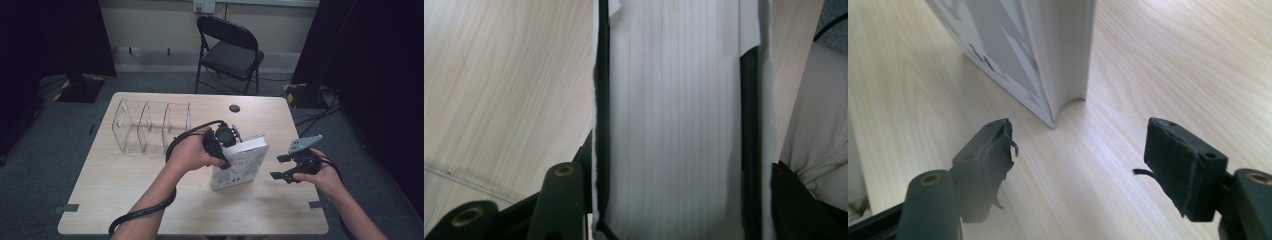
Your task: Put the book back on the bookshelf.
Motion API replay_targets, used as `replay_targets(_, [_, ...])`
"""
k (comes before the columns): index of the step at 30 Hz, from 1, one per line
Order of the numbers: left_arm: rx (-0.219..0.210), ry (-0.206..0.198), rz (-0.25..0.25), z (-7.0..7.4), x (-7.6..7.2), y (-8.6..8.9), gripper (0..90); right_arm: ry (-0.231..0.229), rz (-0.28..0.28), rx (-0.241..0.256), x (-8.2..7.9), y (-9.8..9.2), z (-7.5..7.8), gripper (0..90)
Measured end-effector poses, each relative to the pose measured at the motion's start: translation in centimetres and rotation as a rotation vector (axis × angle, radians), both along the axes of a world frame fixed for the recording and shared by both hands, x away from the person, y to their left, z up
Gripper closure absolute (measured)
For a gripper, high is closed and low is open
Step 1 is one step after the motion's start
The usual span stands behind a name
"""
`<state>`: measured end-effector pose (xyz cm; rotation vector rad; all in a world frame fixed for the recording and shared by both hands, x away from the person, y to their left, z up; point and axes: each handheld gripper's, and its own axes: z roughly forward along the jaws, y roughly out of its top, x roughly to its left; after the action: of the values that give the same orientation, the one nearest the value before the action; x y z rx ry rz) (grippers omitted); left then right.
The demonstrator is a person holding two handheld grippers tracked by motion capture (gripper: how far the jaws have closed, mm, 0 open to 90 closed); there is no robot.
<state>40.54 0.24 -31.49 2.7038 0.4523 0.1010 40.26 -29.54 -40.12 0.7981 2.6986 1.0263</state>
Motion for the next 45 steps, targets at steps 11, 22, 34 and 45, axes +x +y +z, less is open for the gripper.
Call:
replay_targets(11, [0.0,0.013,0.042,0.0,0.4,0.3,50.2,0.013,-0.028,0.012,-0.7,0.0,-3.2,17.0])
replay_targets(22, [0.04,-0.001,0.039,0.2,0.8,-0.6,46.6,0.006,-0.059,-0.01,-1.8,0.0,-6.5,16.7])
replay_targets(34, [0.063,-0.02,0.021,0.0,1.0,-2.1,43.7,-0.025,-0.067,-0.014,-2.6,0.5,-8.3,16.5])
replay_targets(45, [0.065,-0.006,0.034,-0.7,1.3,-3.0,41.2,-0.06,-0.079,-0.016,-3.0,0.3,-9.1,14.5])
